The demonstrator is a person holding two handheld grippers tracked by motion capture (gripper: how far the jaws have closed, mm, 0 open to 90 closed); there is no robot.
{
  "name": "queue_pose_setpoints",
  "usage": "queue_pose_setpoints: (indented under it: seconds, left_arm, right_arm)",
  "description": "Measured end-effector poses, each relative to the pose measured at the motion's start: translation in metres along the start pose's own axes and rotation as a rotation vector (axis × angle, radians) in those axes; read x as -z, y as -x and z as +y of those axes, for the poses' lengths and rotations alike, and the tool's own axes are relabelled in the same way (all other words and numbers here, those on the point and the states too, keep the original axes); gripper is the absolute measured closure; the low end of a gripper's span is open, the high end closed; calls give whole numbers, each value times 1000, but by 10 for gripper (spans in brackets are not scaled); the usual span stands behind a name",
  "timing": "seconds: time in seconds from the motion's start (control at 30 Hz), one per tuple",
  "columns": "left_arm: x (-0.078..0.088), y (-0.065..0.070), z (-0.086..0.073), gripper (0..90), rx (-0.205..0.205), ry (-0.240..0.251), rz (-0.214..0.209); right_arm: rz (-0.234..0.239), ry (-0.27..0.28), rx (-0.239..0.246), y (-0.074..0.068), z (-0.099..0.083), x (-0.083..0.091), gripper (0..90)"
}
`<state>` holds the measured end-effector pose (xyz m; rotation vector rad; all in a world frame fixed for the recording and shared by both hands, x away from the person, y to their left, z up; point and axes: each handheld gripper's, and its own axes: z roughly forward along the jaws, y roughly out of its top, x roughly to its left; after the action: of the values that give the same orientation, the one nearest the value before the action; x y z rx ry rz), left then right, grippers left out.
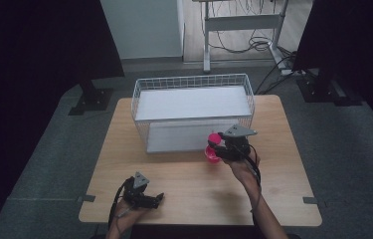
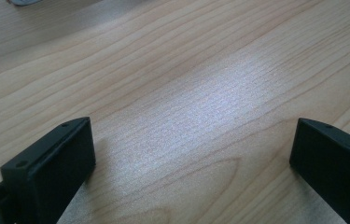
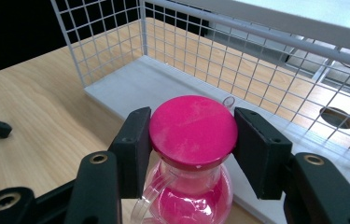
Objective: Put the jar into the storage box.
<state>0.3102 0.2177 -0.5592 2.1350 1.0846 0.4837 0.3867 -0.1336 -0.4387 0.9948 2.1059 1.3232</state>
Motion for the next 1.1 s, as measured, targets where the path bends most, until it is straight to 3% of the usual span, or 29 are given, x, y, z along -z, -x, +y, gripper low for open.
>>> queue_pose_setpoints:
  seconds: [1.1]
  left_arm:
    - [0,0,0,0,0,-1,-1]
  right_arm:
    - [-55,8,-21,23,14,-54,476]
